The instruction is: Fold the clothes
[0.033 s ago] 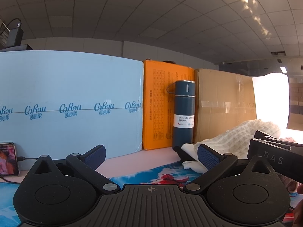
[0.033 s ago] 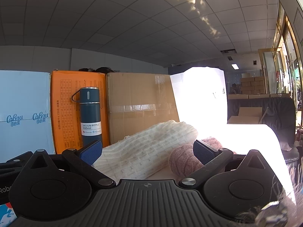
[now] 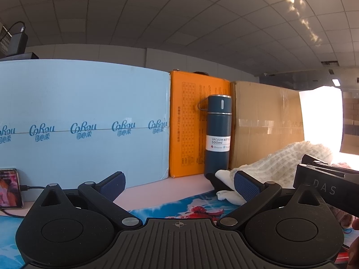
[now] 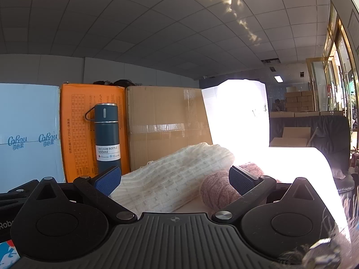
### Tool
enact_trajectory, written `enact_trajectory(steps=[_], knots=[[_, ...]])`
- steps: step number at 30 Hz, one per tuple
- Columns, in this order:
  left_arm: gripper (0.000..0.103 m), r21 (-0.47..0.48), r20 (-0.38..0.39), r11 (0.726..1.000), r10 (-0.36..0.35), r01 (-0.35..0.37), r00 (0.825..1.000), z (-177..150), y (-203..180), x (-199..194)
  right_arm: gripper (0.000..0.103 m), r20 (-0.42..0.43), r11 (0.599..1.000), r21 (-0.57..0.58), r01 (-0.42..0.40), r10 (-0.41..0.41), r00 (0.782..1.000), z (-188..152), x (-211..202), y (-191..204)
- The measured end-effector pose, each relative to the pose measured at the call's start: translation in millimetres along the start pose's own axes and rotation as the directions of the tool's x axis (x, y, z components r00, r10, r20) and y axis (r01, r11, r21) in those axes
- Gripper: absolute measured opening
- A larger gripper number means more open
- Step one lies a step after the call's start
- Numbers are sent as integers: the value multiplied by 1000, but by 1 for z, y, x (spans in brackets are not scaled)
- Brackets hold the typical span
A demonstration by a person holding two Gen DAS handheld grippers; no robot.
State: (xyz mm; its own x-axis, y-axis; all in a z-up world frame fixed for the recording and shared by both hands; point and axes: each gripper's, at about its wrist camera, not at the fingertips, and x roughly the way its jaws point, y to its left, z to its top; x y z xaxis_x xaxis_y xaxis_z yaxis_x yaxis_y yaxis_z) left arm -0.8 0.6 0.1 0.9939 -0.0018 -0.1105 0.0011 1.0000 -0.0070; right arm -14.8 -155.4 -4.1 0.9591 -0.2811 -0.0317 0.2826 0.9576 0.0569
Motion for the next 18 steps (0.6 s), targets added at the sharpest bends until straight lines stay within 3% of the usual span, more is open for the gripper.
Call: enact_trajectory(steps=[18], knots=[[103,30,17,999,-23,23,1000,-7,0,-2,103,0,1000,19,17,-17,1000,0,3,0]])
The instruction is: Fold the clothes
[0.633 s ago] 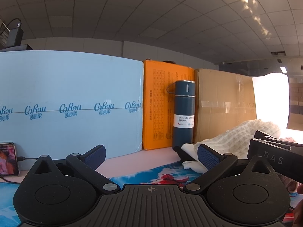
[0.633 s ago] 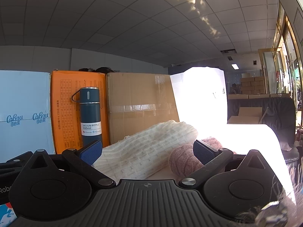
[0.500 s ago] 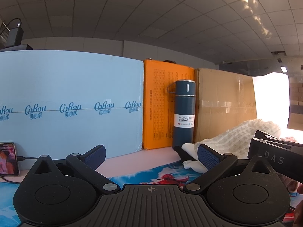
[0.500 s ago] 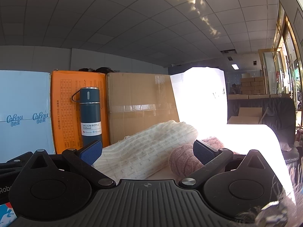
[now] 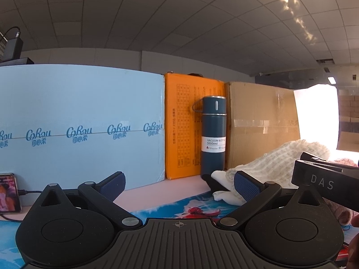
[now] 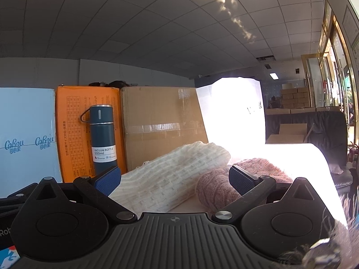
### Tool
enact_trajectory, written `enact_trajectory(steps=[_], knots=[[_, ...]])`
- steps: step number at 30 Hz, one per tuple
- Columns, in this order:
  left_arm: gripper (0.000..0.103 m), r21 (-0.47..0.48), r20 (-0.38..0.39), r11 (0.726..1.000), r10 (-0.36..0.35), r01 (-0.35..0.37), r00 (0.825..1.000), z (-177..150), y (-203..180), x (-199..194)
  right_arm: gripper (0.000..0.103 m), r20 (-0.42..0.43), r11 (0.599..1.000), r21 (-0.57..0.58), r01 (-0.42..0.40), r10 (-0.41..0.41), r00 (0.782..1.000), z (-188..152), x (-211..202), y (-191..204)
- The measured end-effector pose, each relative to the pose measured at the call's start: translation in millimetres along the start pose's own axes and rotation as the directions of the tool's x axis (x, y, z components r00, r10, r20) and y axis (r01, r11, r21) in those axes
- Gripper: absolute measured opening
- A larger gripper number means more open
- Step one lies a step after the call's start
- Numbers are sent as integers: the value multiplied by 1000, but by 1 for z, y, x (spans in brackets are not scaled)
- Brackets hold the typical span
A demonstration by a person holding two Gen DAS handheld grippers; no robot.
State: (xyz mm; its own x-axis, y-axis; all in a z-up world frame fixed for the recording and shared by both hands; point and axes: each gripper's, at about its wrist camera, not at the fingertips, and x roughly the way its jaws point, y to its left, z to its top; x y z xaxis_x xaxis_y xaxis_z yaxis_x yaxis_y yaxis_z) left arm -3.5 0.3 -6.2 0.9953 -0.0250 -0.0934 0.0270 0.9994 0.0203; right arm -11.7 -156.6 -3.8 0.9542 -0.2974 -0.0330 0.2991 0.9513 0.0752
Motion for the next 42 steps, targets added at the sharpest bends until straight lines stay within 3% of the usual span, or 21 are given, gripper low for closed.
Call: enact_trajectory(steps=[25,32,42], knots=[[103,-11,-6,1000,-5,5,1000,5,1,-3,103,3,1000,16,-7,7,1000,0,-2,-3],[103,-24,63,1000,-6,7,998,5,4,-17,103,38,980,172,-103,98,994,1,-8,-27],[103,61,94,998,25,-31,995,11,-10,-32,103,63,933,309,-185,174,983,0,-10,-45]])
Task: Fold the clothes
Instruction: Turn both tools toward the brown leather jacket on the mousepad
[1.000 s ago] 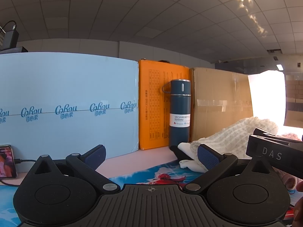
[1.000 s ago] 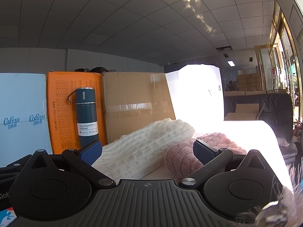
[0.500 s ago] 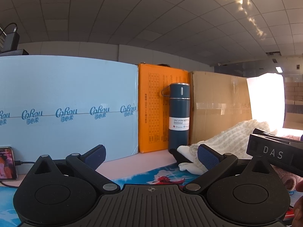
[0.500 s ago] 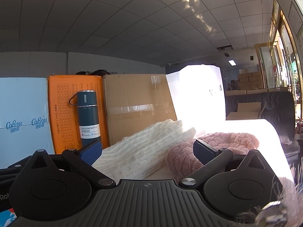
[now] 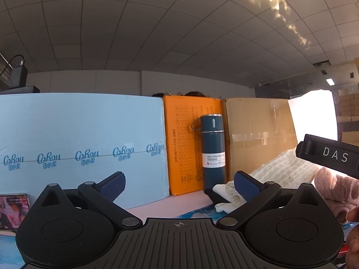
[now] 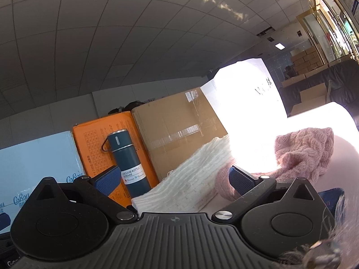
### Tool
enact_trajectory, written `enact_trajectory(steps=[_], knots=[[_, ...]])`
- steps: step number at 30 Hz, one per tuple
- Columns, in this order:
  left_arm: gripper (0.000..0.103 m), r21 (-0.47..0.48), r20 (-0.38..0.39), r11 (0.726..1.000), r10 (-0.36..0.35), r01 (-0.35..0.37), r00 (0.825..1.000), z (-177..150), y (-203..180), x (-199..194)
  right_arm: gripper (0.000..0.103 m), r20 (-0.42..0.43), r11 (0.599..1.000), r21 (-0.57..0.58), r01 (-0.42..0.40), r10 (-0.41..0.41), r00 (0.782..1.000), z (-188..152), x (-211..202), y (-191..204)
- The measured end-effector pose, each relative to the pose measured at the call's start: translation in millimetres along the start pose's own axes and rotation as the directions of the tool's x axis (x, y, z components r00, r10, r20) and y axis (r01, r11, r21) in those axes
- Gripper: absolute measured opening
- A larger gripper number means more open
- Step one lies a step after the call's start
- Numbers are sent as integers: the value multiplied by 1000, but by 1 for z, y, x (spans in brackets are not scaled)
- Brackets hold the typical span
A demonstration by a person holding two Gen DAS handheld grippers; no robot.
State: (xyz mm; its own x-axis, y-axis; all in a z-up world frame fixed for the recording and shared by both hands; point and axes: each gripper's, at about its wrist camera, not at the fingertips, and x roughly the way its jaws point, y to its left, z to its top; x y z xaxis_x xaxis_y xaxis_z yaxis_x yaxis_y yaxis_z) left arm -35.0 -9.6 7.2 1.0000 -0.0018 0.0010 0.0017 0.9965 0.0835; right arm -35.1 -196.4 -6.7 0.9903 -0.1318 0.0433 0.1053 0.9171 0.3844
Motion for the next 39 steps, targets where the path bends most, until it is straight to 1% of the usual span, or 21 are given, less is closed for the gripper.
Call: enact_trajectory(steps=[2,4,7,10,13,15,18,20,25,29,33,35,37,39], knots=[[103,-21,-4,1000,-8,8,1000,4,3,-6,103,7,999,27,-33,33,999,0,-2,-2],[103,-51,-12,999,-9,8,1000,7,7,-12,103,-1,995,53,-85,85,996,1,-3,-3],[103,-60,-2,998,34,-34,999,10,11,-22,103,-14,982,85,-169,171,985,2,-5,-4],[103,-64,-4,995,74,-74,997,11,15,-31,103,-35,965,100,-242,246,969,1,-7,-1],[103,-64,-5,991,120,-120,993,12,21,-42,103,-62,956,126,-266,275,959,0,-6,-2],[103,-66,4,987,146,-145,989,14,25,-51,103,-92,954,151,-260,276,957,1,-3,-5],[103,-74,15,982,174,-172,985,18,34,-65,103,-138,943,187,-274,301,944,0,1,-9],[103,-73,19,980,188,-186,982,19,40,-75,103,-170,934,204,-294,329,929,-1,3,-10],[103,-63,22,975,214,-213,977,21,55,-100,103,-230,895,236,-379,430,873,-5,8,-5],[103,-78,37,964,259,-256,965,19,74,-127,103,-262,868,258,-425,486,834,-6,8,-2],[103,-109,45,942,323,-317,945,17,104,-158,103,-294,844,277,-459,529,796,-7,7,0],[103,-126,48,928,359,-351,932,16,122,-176,103,-307,832,272,-484,551,776,-7,6,5],[103,-117,53,919,384,-376,922,16,138,-195,103,-324,815,270,-513,579,748,-7,4,9],[103,-75,57,907,418,-414,907,16,151,-213,103,-341,803,266,-533,595,727,-8,3,14]])
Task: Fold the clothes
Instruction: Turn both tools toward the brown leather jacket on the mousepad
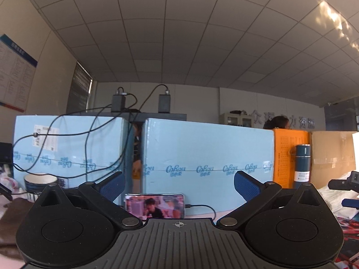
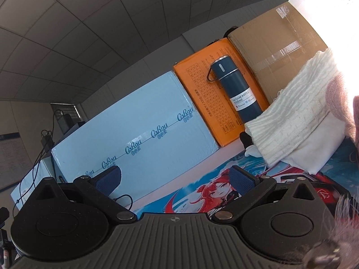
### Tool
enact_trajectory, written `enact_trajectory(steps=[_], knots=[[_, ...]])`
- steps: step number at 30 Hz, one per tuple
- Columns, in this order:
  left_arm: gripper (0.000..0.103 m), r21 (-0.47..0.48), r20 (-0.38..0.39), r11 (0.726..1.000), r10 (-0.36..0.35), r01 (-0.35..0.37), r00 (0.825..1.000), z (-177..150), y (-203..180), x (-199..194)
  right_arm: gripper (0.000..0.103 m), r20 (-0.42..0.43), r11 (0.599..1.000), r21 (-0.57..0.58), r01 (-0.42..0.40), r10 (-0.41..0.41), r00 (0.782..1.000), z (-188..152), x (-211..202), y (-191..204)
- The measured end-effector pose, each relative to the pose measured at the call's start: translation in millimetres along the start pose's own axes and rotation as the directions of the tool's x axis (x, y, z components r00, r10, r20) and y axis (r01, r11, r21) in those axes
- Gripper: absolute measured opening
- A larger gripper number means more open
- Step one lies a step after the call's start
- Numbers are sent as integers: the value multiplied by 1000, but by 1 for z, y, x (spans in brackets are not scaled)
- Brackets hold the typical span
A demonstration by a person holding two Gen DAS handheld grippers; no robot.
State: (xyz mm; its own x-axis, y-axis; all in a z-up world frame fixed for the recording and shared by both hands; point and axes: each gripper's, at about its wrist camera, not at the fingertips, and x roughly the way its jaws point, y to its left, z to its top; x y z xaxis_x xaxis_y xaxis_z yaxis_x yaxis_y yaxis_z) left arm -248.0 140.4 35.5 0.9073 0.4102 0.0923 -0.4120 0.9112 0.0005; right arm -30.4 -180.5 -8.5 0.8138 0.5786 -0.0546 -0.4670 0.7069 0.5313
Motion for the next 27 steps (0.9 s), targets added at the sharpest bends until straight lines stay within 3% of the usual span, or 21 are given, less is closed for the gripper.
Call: enact_trajectory(steps=[4,8,11,13,16,19,22,25,27], knots=[[103,112,-2,990,81,-81,997,5,37,-17,103,-62,998,-9,-56,55,997,-5,5,19],[103,265,-74,954,167,-142,983,2,69,-20,103,-140,987,46,-155,160,977,-13,12,49],[103,401,-186,904,241,-151,953,-9,94,-10,103,-207,963,92,-254,268,941,-23,20,74],[103,475,-229,865,302,-165,925,-21,108,-3,103,-265,950,110,-291,310,913,-31,29,94],[103,533,-256,828,355,-175,899,-33,121,10,103,-360,935,137,-328,355,863,-46,45,121],[103,582,-303,806,343,-113,889,-48,120,32,103,-432,925,177,-335,379,818,-62,61,146],[103,641,-359,766,342,-36,868,-68,115,56,103,-481,917,217,-335,399,781,-79,75,168],[103,626,-409,780,316,12,856,-67,115,73,103,-521,910,264,-320,413,747,-94,89,186],[103,560,-469,828,287,29,835,-65,124,82,103,-547,904,299,-306,425,721,-101,99,196]])
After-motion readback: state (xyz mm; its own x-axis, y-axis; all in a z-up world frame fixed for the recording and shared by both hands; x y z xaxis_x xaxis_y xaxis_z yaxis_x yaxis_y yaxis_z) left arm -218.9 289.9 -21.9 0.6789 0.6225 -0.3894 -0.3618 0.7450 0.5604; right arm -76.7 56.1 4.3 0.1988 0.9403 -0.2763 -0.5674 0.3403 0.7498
